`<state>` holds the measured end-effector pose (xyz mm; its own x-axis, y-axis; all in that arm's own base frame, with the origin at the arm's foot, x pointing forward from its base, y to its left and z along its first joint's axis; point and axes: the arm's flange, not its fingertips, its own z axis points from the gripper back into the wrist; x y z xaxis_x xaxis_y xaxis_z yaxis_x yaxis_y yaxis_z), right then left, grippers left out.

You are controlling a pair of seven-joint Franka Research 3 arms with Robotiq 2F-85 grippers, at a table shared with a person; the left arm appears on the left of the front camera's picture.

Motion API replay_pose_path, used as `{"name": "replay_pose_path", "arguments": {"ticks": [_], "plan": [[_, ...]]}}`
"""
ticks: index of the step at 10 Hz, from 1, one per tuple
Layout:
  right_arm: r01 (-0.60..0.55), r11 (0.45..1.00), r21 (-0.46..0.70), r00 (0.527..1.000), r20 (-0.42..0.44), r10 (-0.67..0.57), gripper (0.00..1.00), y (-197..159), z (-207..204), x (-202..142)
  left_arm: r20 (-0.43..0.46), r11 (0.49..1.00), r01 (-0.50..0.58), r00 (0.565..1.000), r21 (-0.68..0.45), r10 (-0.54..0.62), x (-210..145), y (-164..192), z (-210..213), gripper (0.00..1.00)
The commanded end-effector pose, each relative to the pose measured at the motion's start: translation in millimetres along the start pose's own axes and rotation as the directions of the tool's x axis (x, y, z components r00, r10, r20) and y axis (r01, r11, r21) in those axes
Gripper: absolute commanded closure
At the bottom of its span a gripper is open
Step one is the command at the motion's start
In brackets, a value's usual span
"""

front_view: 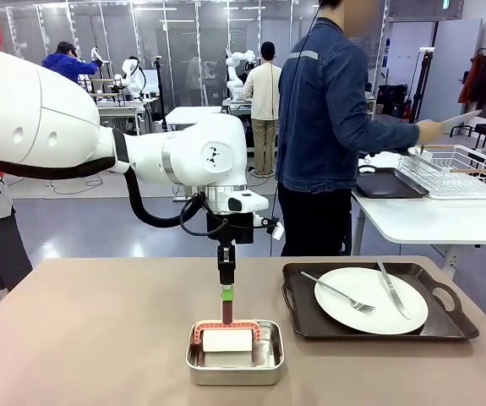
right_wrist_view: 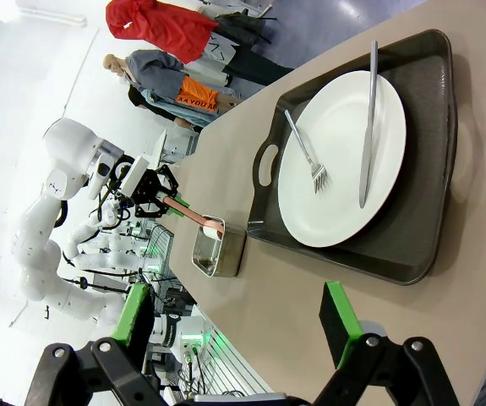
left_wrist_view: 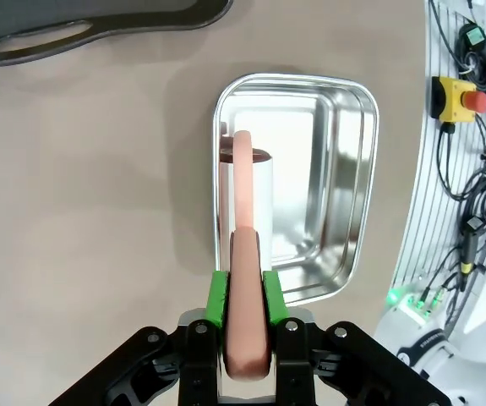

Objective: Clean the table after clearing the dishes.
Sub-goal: Place the Lint Roller back on top of the Airtight Container.

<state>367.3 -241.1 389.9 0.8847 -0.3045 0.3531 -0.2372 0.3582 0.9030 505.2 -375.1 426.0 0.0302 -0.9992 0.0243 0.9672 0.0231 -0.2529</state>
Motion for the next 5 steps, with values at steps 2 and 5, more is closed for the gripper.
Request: {"name": "replay_pose_path", "arguments": {"ticks": [2,5], "plan": [[-0.005,1.000,0.007,1.000,0.009,0.005,0.00,4.0,-0.1,-0.2,-0.047,1.000,-0.012,0.999,0.005,0.012,-6.9,9.1,-2.5,0.79],[-0.005,1.000,0.007,1.000,0.009,0.005,0.00,4.0,-0.1,-0.2,-0.046,0.999,-0.015,0.999,0.030,0.016,-7.7,7.5,1.1,0.48]]}}
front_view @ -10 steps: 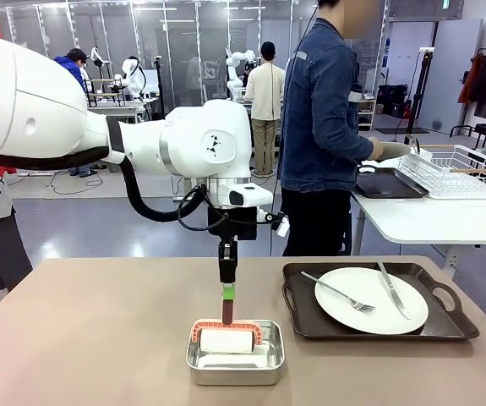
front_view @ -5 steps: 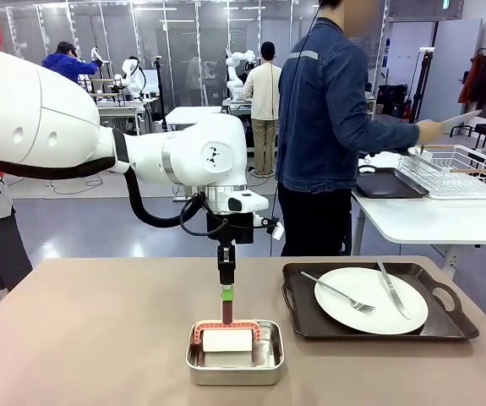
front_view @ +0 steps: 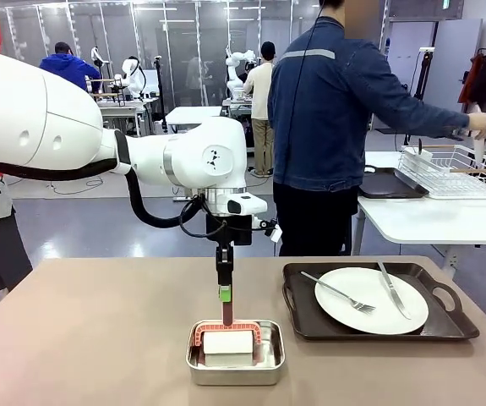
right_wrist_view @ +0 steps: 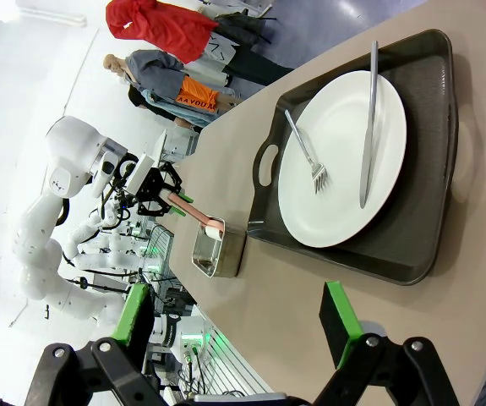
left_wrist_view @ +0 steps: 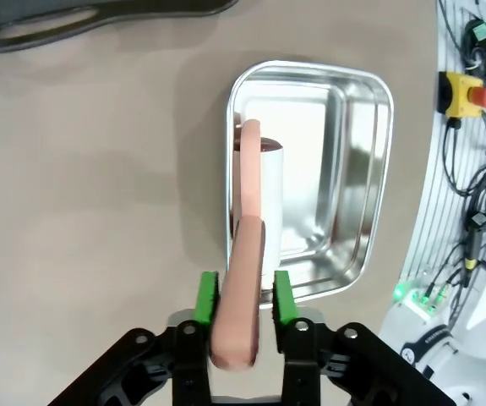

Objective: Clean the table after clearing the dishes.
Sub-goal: Place the Lint Roller back on top of the Airtight Container.

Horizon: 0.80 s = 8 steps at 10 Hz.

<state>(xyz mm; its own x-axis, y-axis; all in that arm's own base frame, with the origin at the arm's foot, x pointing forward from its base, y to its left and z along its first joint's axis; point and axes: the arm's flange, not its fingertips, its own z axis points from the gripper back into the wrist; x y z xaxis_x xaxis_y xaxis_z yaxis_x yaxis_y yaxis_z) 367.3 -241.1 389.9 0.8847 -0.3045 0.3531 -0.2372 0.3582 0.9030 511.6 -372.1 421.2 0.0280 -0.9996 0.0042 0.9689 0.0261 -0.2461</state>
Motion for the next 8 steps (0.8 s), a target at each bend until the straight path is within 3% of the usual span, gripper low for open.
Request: {"name": "replay_pose_path", "arguments": {"ticks": [1,2,3,5,6,8], "plan": [[-0.005,1.000,0.007,1.000,0.009,0.005,0.00,4,0,0,-0.026,0.999,-0.016,1.000,0.031,0.017,-7,-3,8,0.28],[-0.005,1.000,0.007,1.000,0.009,0.005,0.00,4,0,0,-0.026,0.999,-0.021,0.999,0.043,0.022,-8,-6,10,0.17],[-0.005,1.000,0.007,1.000,0.009,0.005,0.00,4,0,0,-0.022,0.999,-0.017,1.000,0.051,0.018,-9,-8,13,0.00],[-0.005,1.000,0.007,1.000,0.009,0.005,0.00,4,0,0,-0.020,0.998,-0.016,1.000,0.059,0.018,-9,-10,15,0.00],[-0.005,1.000,0.007,1.000,0.009,0.005,0.00,4,0,0,-0.011,0.998,-0.025,1.000,0.060,0.025,-11,-9,15,0.05],[-0.005,1.000,0.007,1.000,0.009,0.005,0.00,4,0,0,-0.002,0.996,-0.035,0.999,0.080,0.035,-15,-16,16,0.00]]}}
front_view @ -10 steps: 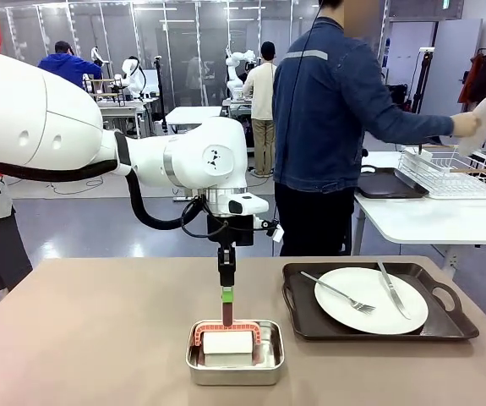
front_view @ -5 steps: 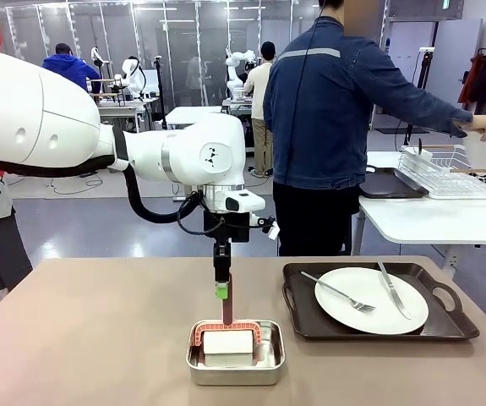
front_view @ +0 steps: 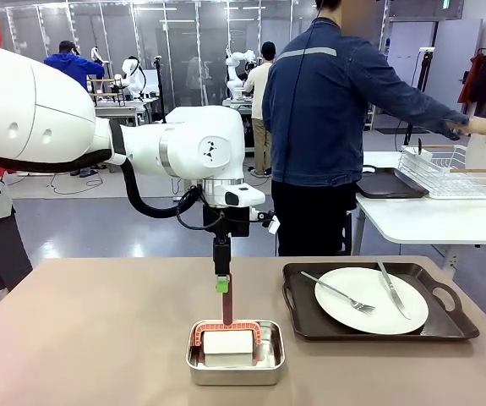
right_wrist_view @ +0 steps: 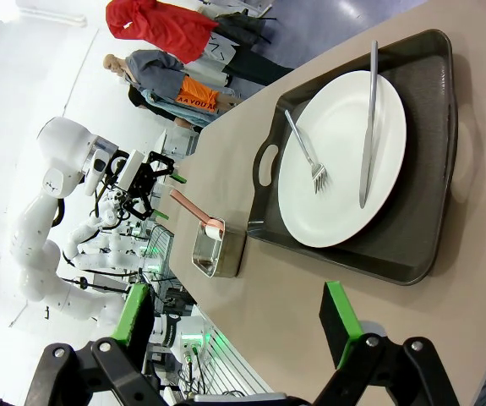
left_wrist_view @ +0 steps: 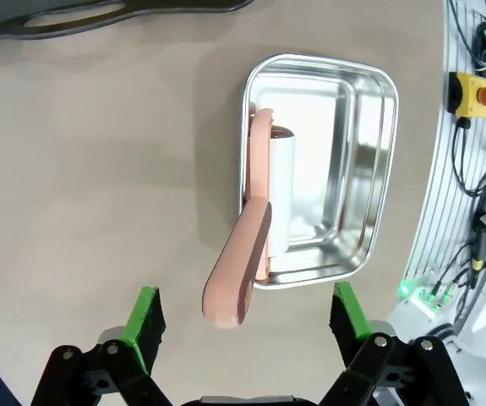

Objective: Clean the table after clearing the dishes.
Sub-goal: Place the Lint Roller back on top of the Airtight Container, then when the right (or left) Handle tray is removed, use the right hand (or left hand) to clean the right (or left) side of the table with the Lint Roller.

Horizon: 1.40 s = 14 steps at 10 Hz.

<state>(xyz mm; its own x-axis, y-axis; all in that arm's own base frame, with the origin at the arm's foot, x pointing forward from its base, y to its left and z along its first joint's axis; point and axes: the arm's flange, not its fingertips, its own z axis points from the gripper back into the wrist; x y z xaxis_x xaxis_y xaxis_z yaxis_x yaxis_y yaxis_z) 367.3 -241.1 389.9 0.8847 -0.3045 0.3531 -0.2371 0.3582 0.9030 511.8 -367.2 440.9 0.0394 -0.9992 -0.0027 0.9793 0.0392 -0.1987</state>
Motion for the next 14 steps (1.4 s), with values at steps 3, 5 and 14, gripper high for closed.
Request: {"name": "replay_pose_path", "arguments": {"ticks": [3,5,14], "plan": [[-0.005,1.000,0.007,1.000,0.009,0.005,0.00,4,0,0,0.000,1.000,0.000,1.000,0.000,0.000,0,0,0,0.00],[-0.005,1.000,0.007,1.000,0.009,0.005,0.00,4,0,0,0.000,1.000,0.000,1.000,0.000,0.000,0,0,0,0.00],[-0.005,1.000,0.007,1.000,0.009,0.005,0.00,4,0,0,0.318,0.944,-0.228,0.900,-0.240,0.298,-139,-12,65,0.00]]}}
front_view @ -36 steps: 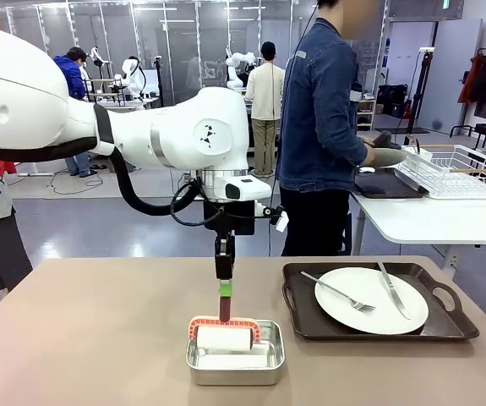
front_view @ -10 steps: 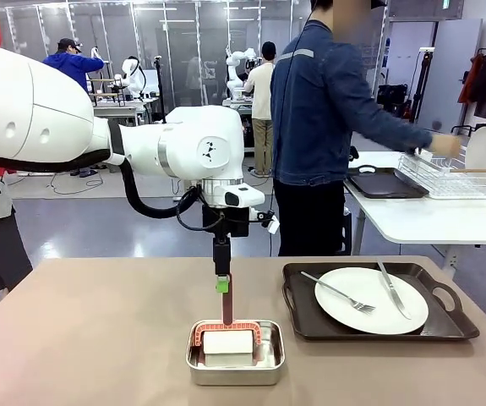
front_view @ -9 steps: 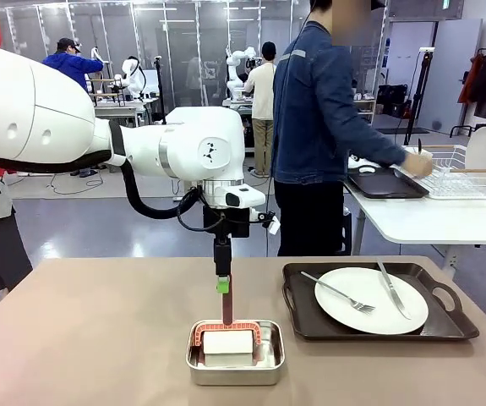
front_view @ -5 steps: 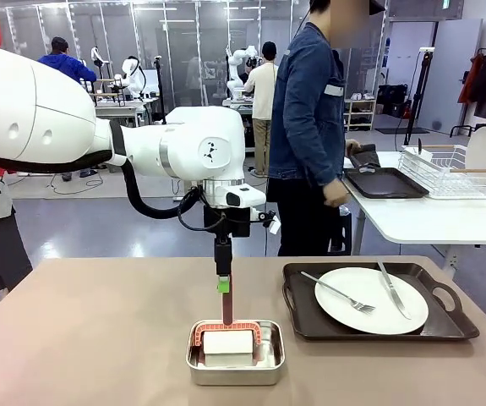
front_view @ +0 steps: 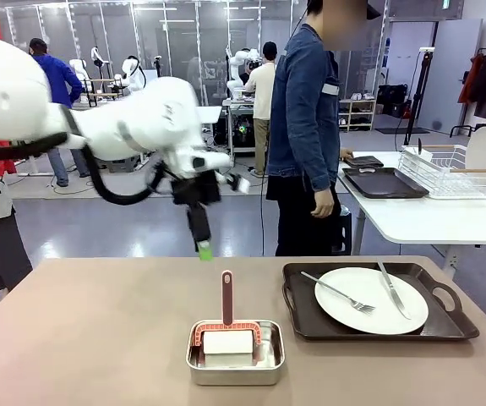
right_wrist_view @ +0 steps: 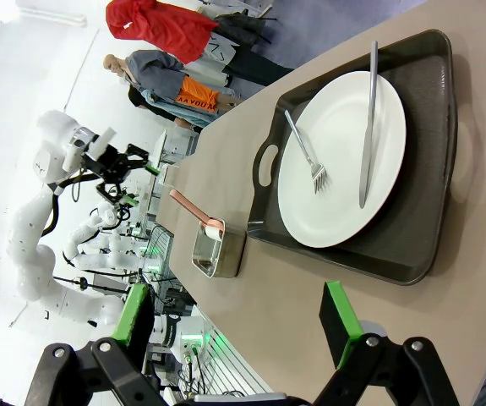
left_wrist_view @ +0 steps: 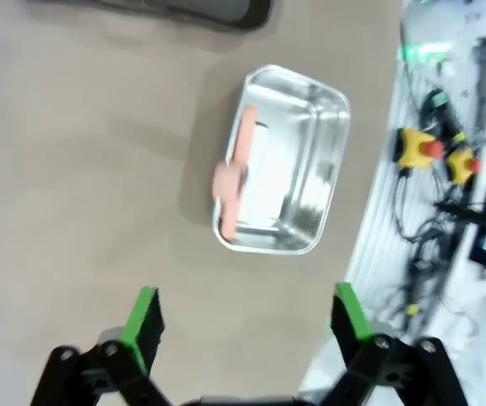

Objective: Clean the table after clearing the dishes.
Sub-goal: When the right (or left) Handle tray is removed, use the right hand (or left hand) to clean the right (or left) side of the table with the Lint Roller.

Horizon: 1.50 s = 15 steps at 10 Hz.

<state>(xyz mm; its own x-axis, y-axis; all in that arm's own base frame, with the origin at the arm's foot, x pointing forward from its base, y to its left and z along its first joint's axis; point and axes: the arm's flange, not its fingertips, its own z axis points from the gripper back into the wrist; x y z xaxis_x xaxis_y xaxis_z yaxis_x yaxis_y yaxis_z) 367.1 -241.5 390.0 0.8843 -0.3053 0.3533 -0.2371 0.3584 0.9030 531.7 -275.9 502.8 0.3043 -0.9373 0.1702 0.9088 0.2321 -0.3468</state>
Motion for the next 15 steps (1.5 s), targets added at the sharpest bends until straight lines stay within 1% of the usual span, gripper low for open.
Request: {"name": "replay_pose_path", "arguments": {"ticks": [1,2,3,4,5,6,7,8,9,10,11,12,13,14,15], "plan": [[-0.005,1.000,0.007,1.000,0.008,0.005,0.00,4,-1,0,0.232,0.987,-0.131,0.961,-0.093,0.149,-101,-17,27,0.00],[-0.005,1.000,0.007,1.000,0.008,0.005,0.00,4,-1,0,0.373,0.975,-0.153,0.905,-0.161,0.204,-157,-23,41,0.00],[-0.005,1.000,0.007,1.000,0.008,0.005,0.00,4,-1,0,0.477,0.952,-0.231,0.825,-0.201,0.301,-216,-31,48,0.00],[-0.005,1.000,0.007,1.000,0.008,0.005,0.00,4,-1,0,0.585,0.932,-0.278,0.726,-0.231,0.362,-282,-46,52,0.00],[-0.005,1.000,0.007,1.000,0.008,0.005,0.00,4,-1,0,0.670,0.910,-0.332,0.619,-0.248,0.409,-336,-62,52,0.00],[-0.005,1.000,0.007,1.000,0.008,0.005,0.00,4,-1,0,0.740,0.898,-0.359,0.525,-0.255,0.420,-381,-77,46,0.00],[-0.005,1.000,0.007,1.000,0.008,0.005,0.00,4,-1,0,0.779,0.865,-0.425,0.435,-0.266,0.452,-419,-90,39,0.00],[-0.005,1.000,0.007,1.000,0.008,0.005,0.00,4,-1,0,0.799,0.815,-0.515,0.355,-0.266,0.486,-449,-100,29,0.00],[-0.005,1.000,0.007,1.000,0.008,0.005,0.00,4,-1,0,0.794,0.756,-0.602,0.313,-0.259,0.521,-475,-109,19,0.00],[-0.005,1.000,0.007,1.000,0.008,0.005,0.00,4,-1,0,0.800,0.710,-0.655,0.264,-0.261,0.538,-495,-115,10,0.00],[-0.005,1.000,0.007,1.000,0.008,0.005,0.00,4,-1,0,0.842,0.713,-0.652,0.211,-0.257,0.497,-510,-122,3,0.00],[-0.005,1.000,0.007,1.000,0.008,0.005,0.00,4,-1,0,0.855,0.692,-0.675,0.176,-0.255,0.487,-520,-125,-3,0.00],[-0.005,1.000,0.007,1.000,0.008,0.005,0.00,4,-1,0,0.861,0.666,-0.701,0.148,-0.256,0.487,-526,-126,-6,0.00],[-0.005,1.000,0.007,1.000,0.008,0.005,0.00,4,-1,0,0.852,0.620,-0.737,0.117,-0.269,0.510,-530,-125,-8,0.00],[-0.005,1.000,0.007,1.000,0.008,0.005,0.00,4,-1,0,0.862,0.649,-0.714,0.126,-0.264,0.490,-527,-122,-8,0.00]]}}
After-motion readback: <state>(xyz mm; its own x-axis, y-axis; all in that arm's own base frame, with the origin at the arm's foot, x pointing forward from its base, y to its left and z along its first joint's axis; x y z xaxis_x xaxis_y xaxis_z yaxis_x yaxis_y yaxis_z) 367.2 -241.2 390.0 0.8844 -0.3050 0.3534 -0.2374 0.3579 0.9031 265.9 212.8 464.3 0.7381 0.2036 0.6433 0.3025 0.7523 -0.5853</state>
